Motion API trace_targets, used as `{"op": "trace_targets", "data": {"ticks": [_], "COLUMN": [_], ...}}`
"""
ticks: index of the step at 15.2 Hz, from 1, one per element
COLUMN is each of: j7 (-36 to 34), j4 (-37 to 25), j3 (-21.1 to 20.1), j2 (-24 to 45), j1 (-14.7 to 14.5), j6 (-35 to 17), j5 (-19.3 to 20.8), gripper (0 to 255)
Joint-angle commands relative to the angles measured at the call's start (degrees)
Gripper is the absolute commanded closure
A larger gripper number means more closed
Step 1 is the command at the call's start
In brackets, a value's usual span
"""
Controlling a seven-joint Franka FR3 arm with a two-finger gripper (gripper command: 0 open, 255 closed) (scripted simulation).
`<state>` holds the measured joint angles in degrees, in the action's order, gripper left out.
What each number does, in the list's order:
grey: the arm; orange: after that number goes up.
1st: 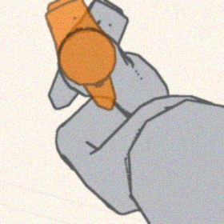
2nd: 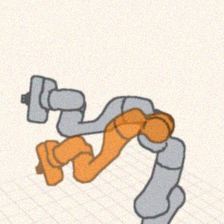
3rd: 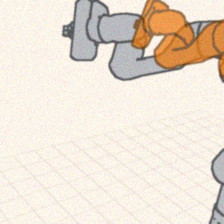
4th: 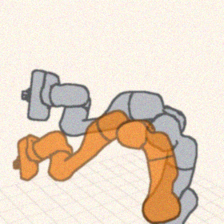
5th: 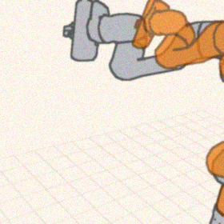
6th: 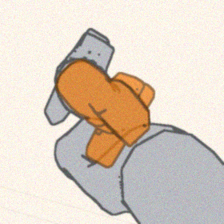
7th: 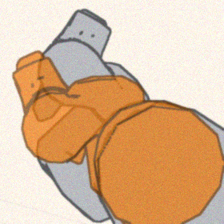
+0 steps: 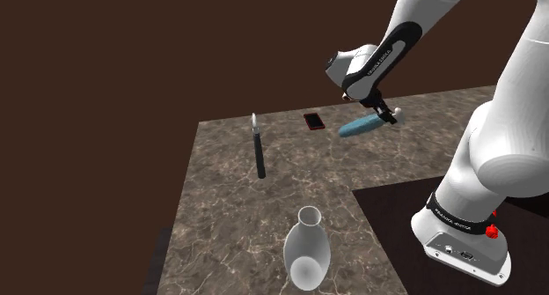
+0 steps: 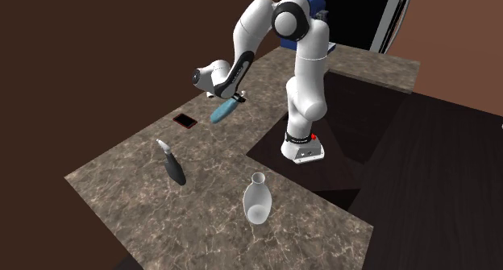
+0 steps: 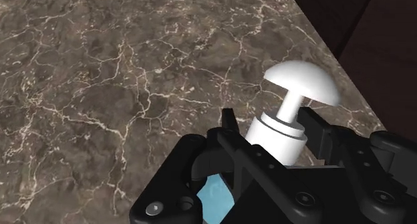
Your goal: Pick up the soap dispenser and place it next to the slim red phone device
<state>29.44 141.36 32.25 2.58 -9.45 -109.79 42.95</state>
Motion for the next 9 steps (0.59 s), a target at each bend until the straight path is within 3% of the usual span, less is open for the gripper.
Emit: {"op": "trace_targets", "data": {"ticks": [1, 7, 8, 9], "j7": [0.12, 0.06, 0.17, 0.28], "j4": [-0.09, -0.10, -0.39, -0.54], "j3": [-0.02, -1.02, -1.06, -0.98], "j2": [1.64, 1.60, 1.90, 2.23], "j1": [0.63, 1.63, 1.63, 1.74], "j6": [-18.50, -18.45, -18.48, -18.76], "j5": [0.22, 0.30, 0.12, 0.10], "gripper": [255, 255, 0, 0]}}
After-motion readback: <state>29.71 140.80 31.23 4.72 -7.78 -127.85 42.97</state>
